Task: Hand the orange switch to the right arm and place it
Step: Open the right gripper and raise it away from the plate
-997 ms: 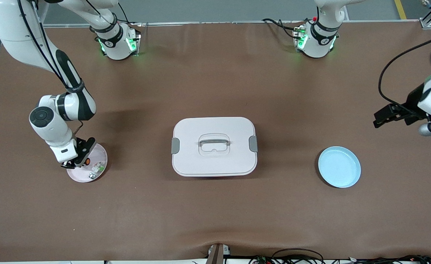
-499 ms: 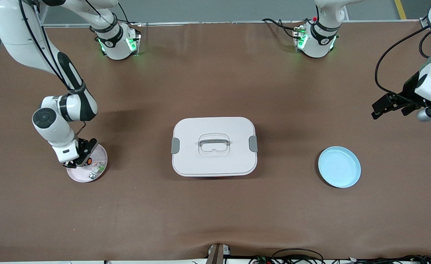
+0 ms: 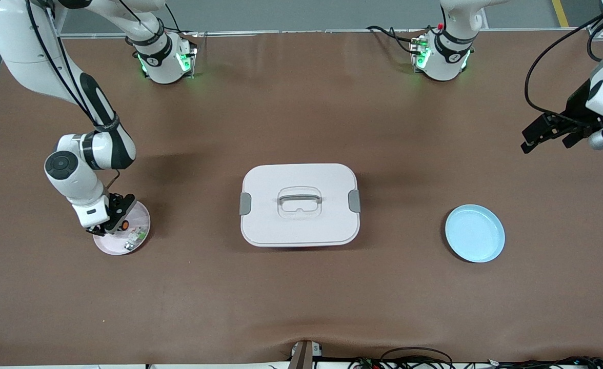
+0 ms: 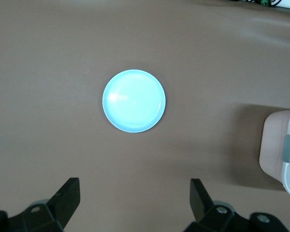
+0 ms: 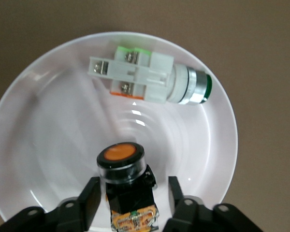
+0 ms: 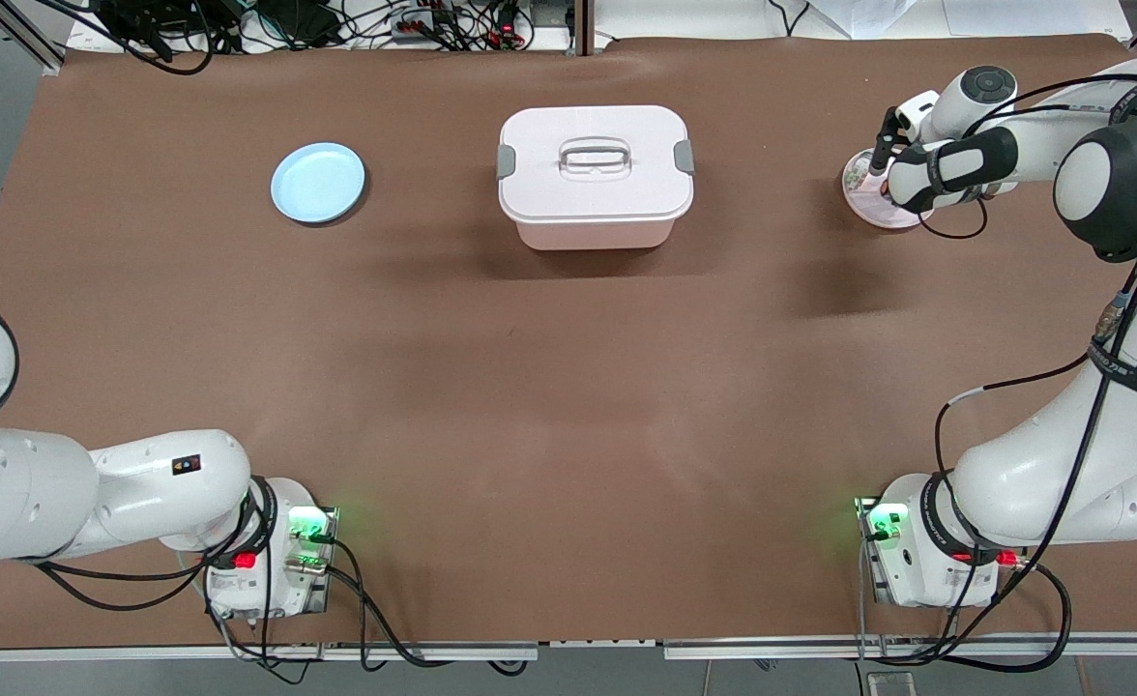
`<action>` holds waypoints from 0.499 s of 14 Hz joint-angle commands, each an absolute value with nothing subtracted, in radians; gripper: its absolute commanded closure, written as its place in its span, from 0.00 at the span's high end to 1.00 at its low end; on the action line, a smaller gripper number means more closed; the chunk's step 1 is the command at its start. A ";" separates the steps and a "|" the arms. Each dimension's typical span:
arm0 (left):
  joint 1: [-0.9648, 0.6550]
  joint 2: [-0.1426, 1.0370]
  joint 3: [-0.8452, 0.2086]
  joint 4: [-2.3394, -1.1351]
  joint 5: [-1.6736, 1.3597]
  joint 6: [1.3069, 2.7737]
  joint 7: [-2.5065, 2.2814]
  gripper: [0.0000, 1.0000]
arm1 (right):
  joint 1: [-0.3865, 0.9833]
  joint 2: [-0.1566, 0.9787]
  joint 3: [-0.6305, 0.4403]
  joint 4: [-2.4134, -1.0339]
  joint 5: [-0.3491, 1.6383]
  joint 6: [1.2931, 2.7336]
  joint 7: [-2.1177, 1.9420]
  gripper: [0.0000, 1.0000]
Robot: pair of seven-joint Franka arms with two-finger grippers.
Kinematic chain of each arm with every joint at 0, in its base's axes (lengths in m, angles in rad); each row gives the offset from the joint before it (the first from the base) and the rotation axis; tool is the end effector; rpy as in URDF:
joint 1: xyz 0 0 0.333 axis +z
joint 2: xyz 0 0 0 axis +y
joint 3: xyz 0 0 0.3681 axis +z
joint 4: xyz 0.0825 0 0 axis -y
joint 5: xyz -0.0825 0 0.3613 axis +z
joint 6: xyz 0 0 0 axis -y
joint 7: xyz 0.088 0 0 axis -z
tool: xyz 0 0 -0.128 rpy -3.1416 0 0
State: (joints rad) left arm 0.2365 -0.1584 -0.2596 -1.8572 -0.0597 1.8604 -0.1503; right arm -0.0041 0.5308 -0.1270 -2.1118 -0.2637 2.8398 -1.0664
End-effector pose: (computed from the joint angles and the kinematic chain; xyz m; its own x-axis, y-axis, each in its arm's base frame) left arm 0.5009 -0.0279 0.6301 0.9784 0.1408 0.1512 0.1360 -0.9898 0.0418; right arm 0.6098 -0.0647 0.2235 0.3672 0.9264 -0.0831 0.9103 -0.3395 0.2368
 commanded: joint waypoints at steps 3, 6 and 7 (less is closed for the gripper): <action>0.230 -0.157 -0.239 -1.835 -0.077 1.864 -0.127 1.00 | -0.034 0.520 -0.114 -2.088 -0.298 2.791 -1.049 1.00; 0.100 -0.123 -0.119 -1.780 -0.066 1.815 -0.132 1.00 | -0.031 0.474 -0.109 -2.025 -0.295 2.613 -1.043 1.00; 0.047 -0.115 -0.070 -1.766 -0.064 1.804 -0.133 1.00 | -0.026 0.463 -0.107 -1.994 -0.287 2.539 -1.040 1.00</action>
